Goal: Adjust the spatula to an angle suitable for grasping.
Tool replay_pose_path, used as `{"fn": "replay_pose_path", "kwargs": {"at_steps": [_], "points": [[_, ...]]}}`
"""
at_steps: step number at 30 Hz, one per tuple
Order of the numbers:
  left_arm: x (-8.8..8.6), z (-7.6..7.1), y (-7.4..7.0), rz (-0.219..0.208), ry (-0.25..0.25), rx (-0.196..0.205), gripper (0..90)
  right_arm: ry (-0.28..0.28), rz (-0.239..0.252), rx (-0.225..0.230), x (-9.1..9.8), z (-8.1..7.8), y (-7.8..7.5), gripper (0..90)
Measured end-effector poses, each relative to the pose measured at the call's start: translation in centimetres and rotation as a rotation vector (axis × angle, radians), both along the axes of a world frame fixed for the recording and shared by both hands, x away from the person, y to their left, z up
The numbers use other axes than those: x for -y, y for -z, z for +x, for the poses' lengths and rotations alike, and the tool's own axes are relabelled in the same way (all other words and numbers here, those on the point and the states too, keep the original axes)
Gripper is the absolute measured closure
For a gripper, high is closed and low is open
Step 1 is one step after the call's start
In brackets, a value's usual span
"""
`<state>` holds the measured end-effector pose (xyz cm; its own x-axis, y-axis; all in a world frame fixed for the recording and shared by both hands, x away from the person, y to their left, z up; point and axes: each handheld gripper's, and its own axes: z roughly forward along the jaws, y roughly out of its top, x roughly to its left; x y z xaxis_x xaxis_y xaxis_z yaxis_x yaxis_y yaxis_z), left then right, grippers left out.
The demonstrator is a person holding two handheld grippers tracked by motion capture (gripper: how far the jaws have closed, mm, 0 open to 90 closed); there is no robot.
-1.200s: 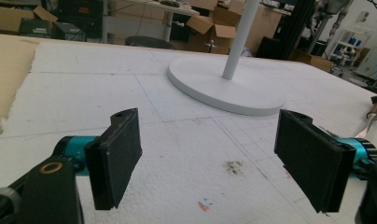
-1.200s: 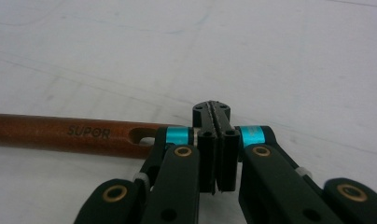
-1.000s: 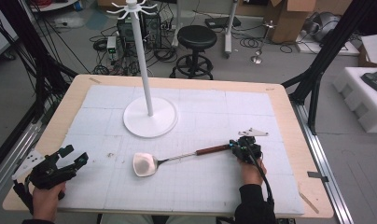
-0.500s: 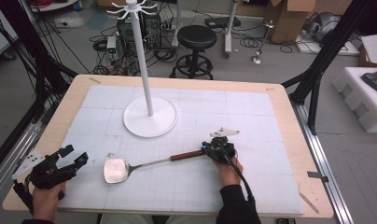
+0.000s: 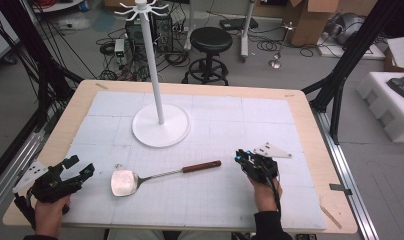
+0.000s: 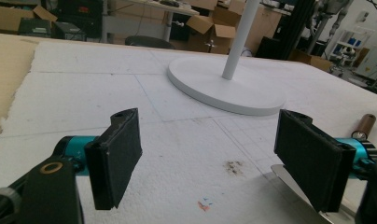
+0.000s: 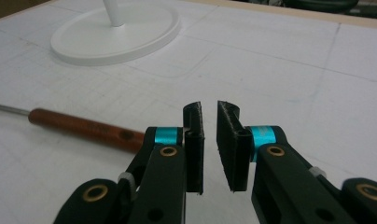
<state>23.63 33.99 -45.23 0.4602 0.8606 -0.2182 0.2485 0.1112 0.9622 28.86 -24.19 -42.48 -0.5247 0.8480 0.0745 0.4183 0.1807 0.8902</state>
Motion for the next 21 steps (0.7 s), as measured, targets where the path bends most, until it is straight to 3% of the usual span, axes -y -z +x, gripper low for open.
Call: {"fn": "replay_pose_path", "kwargs": {"at_steps": [2, 3, 5, 11, 15, 21], "points": [[0.0, 0.0, 0.0, 0.0, -0.002, -0.002, 23.2, -0.006, -0.002, 0.048, 1.6, -1.5, 0.6, 76.1], [0.0, 0.0, 0.0, 0.001, -0.003, -0.002, 23.2, -0.006, -0.002, 0.048, 1.6, -1.5, 0.6, 76.1], [0.0, 0.0, 0.0, 0.001, -0.005, -0.001, 23.2, -0.004, 0.01, 0.092, 2.4, -2.4, 0.9, 68.1], [0.0, -0.1, 0.0, 0.001, -0.001, 0.006, 23.2, 0.088, 0.067, 0.167, 4.1, -4.3, 1.0, 26.0], [0.0, -0.2, 0.0, 0.002, -0.002, 0.015, 23.1, 0.099, 0.073, 0.204, 4.6, -5.3, 0.6, 19.7], [0.1, -0.2, 0.0, 0.012, -0.023, 0.015, 23.1, 0.11, 0.099, 0.203, 5.2, -5.9, 0.6, 19.3]]}}
